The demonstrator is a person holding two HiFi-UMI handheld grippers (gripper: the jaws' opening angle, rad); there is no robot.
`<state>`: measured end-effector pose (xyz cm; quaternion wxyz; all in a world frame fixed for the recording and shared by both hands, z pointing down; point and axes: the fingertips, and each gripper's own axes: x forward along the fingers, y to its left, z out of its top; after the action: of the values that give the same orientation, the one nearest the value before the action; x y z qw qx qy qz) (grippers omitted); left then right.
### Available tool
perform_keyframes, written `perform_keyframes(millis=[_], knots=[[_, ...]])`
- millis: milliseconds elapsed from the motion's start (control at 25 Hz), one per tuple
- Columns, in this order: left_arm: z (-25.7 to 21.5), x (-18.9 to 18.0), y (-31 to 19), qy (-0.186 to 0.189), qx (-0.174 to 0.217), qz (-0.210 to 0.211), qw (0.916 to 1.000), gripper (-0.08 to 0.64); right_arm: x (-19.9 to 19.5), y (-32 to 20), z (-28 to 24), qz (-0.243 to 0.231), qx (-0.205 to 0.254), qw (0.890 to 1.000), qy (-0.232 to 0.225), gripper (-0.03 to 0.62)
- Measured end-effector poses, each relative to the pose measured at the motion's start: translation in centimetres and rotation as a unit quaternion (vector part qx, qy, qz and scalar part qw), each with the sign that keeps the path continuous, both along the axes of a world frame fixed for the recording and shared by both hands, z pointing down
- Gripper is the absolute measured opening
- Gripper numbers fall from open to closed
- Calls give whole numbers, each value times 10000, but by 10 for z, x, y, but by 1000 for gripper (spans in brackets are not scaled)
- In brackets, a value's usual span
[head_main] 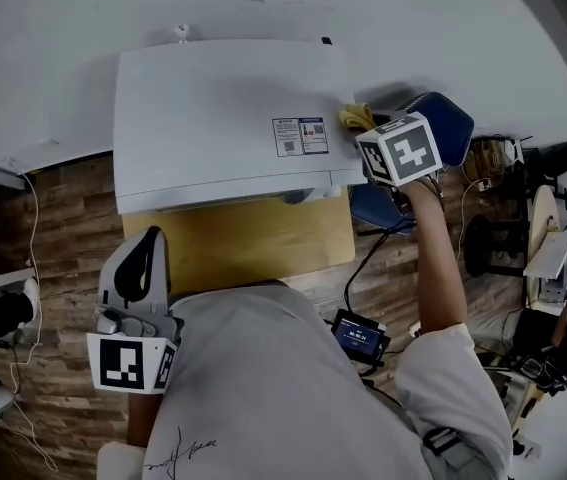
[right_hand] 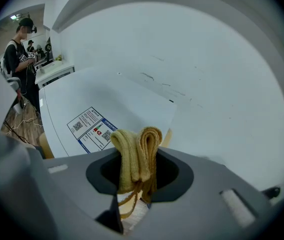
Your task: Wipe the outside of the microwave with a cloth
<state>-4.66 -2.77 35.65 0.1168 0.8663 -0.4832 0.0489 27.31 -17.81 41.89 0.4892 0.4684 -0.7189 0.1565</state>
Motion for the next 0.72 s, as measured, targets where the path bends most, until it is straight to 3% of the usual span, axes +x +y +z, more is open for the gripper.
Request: perform_keyframes(millis=[720], knots=[[-2, -3, 10, 14, 88, 33, 10000, -2, -55, 18, 2, -374, -66, 9984, -431, 123]])
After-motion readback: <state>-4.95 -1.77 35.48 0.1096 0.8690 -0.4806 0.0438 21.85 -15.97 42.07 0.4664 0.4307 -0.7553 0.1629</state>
